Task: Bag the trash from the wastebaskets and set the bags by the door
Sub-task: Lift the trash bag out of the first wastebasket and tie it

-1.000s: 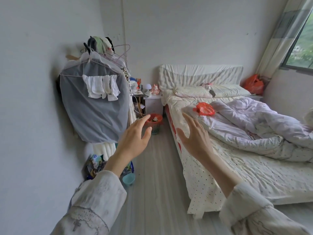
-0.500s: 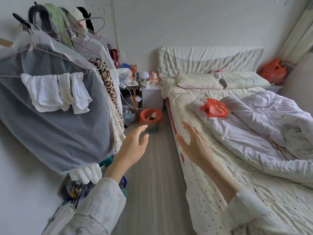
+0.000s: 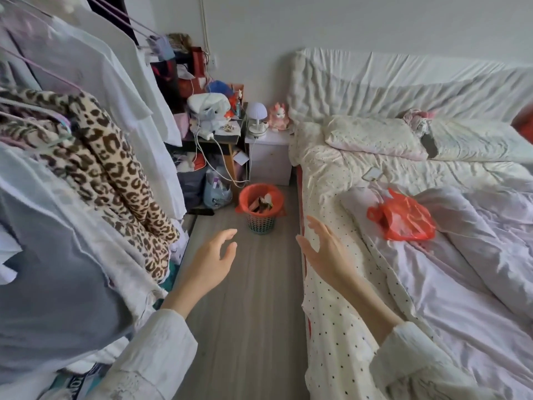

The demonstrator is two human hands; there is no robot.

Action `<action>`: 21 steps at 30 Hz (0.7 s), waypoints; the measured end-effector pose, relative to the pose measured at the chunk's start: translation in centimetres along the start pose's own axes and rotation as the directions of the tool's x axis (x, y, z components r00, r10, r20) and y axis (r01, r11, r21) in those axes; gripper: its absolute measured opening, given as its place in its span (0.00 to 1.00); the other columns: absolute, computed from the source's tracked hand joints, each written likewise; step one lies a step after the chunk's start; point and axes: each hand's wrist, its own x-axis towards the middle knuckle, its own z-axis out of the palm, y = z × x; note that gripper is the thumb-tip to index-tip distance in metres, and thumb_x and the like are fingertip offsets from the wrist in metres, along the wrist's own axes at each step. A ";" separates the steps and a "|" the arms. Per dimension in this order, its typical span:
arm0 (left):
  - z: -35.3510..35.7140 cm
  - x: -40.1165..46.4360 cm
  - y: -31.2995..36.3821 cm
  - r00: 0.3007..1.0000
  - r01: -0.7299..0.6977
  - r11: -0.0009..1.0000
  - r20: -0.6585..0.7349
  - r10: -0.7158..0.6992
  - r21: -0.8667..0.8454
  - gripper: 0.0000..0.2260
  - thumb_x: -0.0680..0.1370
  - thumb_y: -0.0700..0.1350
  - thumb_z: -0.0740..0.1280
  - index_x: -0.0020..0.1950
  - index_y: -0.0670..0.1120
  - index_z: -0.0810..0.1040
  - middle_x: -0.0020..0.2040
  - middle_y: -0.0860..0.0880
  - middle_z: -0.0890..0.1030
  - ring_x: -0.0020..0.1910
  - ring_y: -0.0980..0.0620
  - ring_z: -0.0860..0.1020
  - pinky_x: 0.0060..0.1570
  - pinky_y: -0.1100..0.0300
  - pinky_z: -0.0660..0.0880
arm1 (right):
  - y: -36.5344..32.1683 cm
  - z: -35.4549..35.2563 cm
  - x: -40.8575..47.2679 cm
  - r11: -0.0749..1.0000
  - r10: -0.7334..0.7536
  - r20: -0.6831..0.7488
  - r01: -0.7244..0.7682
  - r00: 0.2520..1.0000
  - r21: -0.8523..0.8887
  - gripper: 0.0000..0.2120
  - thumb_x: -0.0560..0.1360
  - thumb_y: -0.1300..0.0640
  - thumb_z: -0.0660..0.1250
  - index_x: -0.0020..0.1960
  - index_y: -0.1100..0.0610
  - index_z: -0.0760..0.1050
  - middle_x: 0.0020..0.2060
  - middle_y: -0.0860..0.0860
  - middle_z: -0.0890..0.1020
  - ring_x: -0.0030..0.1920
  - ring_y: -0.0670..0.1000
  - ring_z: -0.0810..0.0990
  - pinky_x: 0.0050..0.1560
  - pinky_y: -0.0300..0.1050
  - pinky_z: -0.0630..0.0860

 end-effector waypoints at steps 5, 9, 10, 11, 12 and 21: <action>2.8 11.7 -3.5 0.993 0.111 0.993 0.052 -0.109 -0.049 0.16 0.79 0.46 0.58 0.67 0.50 0.68 0.67 0.52 0.73 0.66 0.54 0.70 0.60 0.64 0.64 | 3.3 2.8 12.8 0.999 0.027 0.078 -0.028 0.997 0.021 0.27 0.77 0.44 0.57 0.74 0.50 0.57 0.71 0.49 0.67 0.70 0.49 0.67 0.69 0.49 0.66; 4.3 23.7 -6.5 0.981 0.185 0.978 0.076 -0.178 -0.100 0.16 0.79 0.45 0.57 0.67 0.49 0.69 0.66 0.49 0.74 0.66 0.52 0.70 0.61 0.62 0.64 | 6.1 5.3 23.9 0.993 0.098 0.139 -0.107 0.985 0.056 0.27 0.77 0.44 0.57 0.74 0.50 0.57 0.71 0.50 0.67 0.71 0.49 0.66 0.69 0.48 0.65; 4.5 26.8 -6.9 0.978 0.203 0.972 0.073 -0.195 -0.117 0.16 0.79 0.44 0.57 0.67 0.48 0.69 0.65 0.48 0.74 0.66 0.52 0.70 0.61 0.62 0.64 | 6.7 5.8 26.7 0.989 0.123 0.157 -0.133 0.980 0.058 0.27 0.78 0.45 0.57 0.74 0.51 0.57 0.71 0.51 0.67 0.70 0.50 0.67 0.69 0.47 0.65; 4.7 29.7 -7.3 0.975 0.218 0.967 0.070 -0.210 -0.129 0.16 0.79 0.43 0.57 0.67 0.46 0.69 0.65 0.47 0.74 0.66 0.51 0.70 0.60 0.63 0.64 | 7.1 6.2 29.3 0.987 0.140 0.176 -0.152 0.974 0.054 0.27 0.78 0.45 0.57 0.74 0.51 0.57 0.71 0.51 0.68 0.70 0.50 0.67 0.68 0.47 0.65; 4.8 32.3 -7.5 0.970 0.237 0.962 0.078 -0.228 -0.132 0.16 0.79 0.42 0.57 0.67 0.45 0.69 0.65 0.46 0.73 0.66 0.50 0.70 0.60 0.63 0.63 | 7.5 6.5 31.8 0.985 0.151 0.193 -0.163 0.969 0.049 0.27 0.78 0.45 0.57 0.74 0.52 0.56 0.71 0.51 0.68 0.70 0.50 0.67 0.68 0.46 0.65; 9.9 49.7 -12.4 0.869 0.468 0.876 0.243 -0.431 -0.119 0.16 0.80 0.42 0.56 0.67 0.45 0.68 0.65 0.45 0.73 0.66 0.50 0.70 0.60 0.63 0.64 | 14.2 11.8 50.7 0.960 0.263 0.327 -0.280 0.908 0.005 0.27 0.78 0.46 0.57 0.74 0.52 0.57 0.70 0.51 0.69 0.70 0.51 0.68 0.68 0.46 0.65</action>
